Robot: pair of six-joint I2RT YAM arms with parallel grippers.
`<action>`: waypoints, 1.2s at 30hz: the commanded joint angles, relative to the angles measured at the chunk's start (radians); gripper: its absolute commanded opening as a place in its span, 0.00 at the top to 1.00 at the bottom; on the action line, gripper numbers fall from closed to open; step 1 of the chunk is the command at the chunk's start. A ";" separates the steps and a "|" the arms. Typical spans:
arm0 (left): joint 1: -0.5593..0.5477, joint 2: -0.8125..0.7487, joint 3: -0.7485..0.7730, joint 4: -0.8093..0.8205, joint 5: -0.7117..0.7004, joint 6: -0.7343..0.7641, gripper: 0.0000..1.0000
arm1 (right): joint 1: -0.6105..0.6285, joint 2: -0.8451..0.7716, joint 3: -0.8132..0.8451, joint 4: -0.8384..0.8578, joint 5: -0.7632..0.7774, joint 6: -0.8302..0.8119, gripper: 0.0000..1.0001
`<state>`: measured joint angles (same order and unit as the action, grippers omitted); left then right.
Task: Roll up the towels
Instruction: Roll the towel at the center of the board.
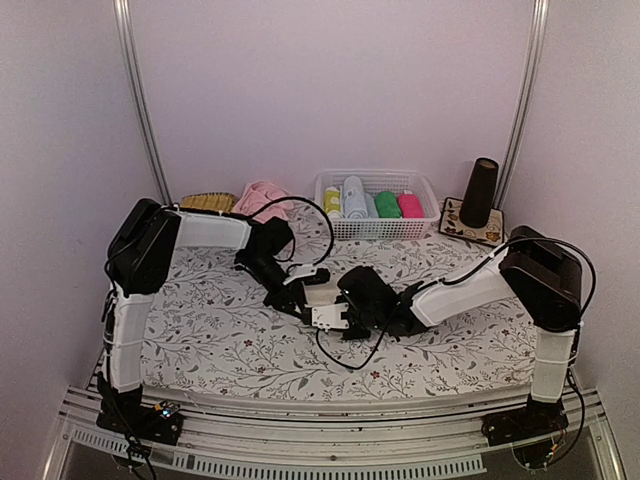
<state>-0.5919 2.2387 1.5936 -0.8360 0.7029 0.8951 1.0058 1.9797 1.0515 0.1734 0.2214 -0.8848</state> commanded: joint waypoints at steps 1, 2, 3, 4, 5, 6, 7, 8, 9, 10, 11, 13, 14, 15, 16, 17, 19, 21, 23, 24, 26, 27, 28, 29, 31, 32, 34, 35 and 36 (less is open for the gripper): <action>0.041 -0.053 -0.108 0.045 -0.070 -0.008 0.65 | -0.023 0.039 0.091 -0.222 -0.155 0.089 0.90; 0.043 -0.090 -0.144 0.084 -0.078 -0.008 0.56 | -0.031 0.042 0.109 -0.254 -0.180 0.110 0.90; 0.045 -0.123 -0.180 0.141 -0.087 -0.010 0.45 | -0.040 0.045 0.125 -0.278 -0.200 0.123 0.90; 0.046 -0.158 -0.212 0.179 -0.100 -0.011 0.36 | -0.049 0.052 0.139 -0.305 -0.219 0.141 0.90; 0.046 -0.196 -0.240 0.208 -0.110 -0.013 0.28 | -0.057 0.058 0.148 -0.346 -0.238 0.153 0.90; 0.048 -0.220 -0.267 0.236 -0.120 -0.014 0.21 | -0.063 0.070 0.166 -0.371 -0.252 0.161 0.90; 0.049 -0.244 -0.296 0.268 -0.132 -0.020 0.17 | -0.067 0.078 0.193 -0.395 -0.268 0.175 0.90; 0.051 -0.278 -0.325 0.304 -0.143 -0.025 0.15 | -0.072 0.084 0.209 -0.417 -0.290 0.183 0.90; 0.057 -0.314 -0.377 0.348 -0.152 -0.025 0.14 | -0.076 0.089 0.224 -0.435 -0.313 0.192 0.90; 0.059 -0.346 -0.408 0.398 -0.165 -0.030 0.13 | -0.082 0.095 0.233 -0.452 -0.335 0.205 0.90; 0.060 -0.376 -0.451 0.454 -0.175 -0.034 0.13 | -0.087 0.100 0.250 -0.467 -0.354 0.213 0.90; 0.060 -0.440 -0.548 0.567 -0.197 -0.027 0.13 | -0.099 0.112 0.280 -0.503 -0.398 0.232 0.90; 0.060 -0.474 -0.619 0.637 -0.210 -0.024 0.14 | -0.107 0.119 0.295 -0.525 -0.428 0.247 0.90; 0.057 -0.513 -0.682 0.732 -0.224 -0.010 0.14 | -0.115 0.126 0.315 -0.551 -0.475 0.259 0.90; 0.054 -0.549 -0.739 0.811 -0.240 0.008 0.15 | -0.121 0.135 0.336 -0.580 -0.506 0.266 0.90; 0.050 -0.583 -0.805 0.893 -0.256 0.026 0.15 | -0.127 0.144 0.358 -0.611 -0.539 0.275 0.90; 0.032 -0.638 -0.914 1.054 -0.301 0.054 0.17 | -0.141 0.162 0.398 -0.671 -0.584 0.291 0.89; 0.002 -0.670 -0.990 1.160 -0.356 0.080 0.20 | -0.151 0.189 0.446 -0.731 -0.629 0.303 0.89; -0.035 -0.675 -1.048 1.256 -0.418 0.104 0.22 | -0.160 0.208 0.502 -0.783 -0.666 0.319 0.89; -0.059 -0.675 -1.065 1.293 -0.440 0.116 0.23 | -0.162 0.217 0.523 -0.804 -0.686 0.323 0.89; -0.091 -0.671 -1.089 1.355 -0.470 0.142 0.25 | -0.171 0.240 0.571 -0.858 -0.733 0.330 0.89; -0.107 -0.667 -1.097 1.381 -0.487 0.150 0.28 | -0.176 0.255 0.598 -0.890 -0.756 0.333 0.88; -0.122 -0.664 -1.106 1.419 -0.504 0.156 0.29 | -0.180 0.274 0.624 -0.919 -0.776 0.334 0.88; -0.138 -0.663 -1.115 1.439 -0.513 0.171 0.30 | -0.184 0.291 0.648 -0.950 -0.786 0.334 0.88; -0.166 -0.664 -1.137 1.499 -0.537 0.189 0.34 | -0.189 0.316 0.670 -0.981 -0.782 0.335 0.87; -0.178 -0.665 -1.144 1.522 -0.546 0.192 0.36 | -0.190 0.325 0.675 -0.988 -0.778 0.337 0.87; -0.204 -0.665 -1.146 1.523 -0.557 0.201 0.38 | -0.197 0.335 0.677 -0.992 -0.779 0.343 0.87; -0.214 -0.663 -1.145 1.525 -0.566 0.202 0.38 | -0.197 0.335 0.676 -0.989 -0.778 0.347 0.87; -0.224 -0.659 -1.142 1.515 -0.570 0.206 0.38 | -0.200 0.335 0.674 -0.985 -0.778 0.350 0.87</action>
<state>-0.7715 1.5787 0.4591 0.5835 0.1867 1.0664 0.8108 2.2635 1.7298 -0.7021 -0.5194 -0.5598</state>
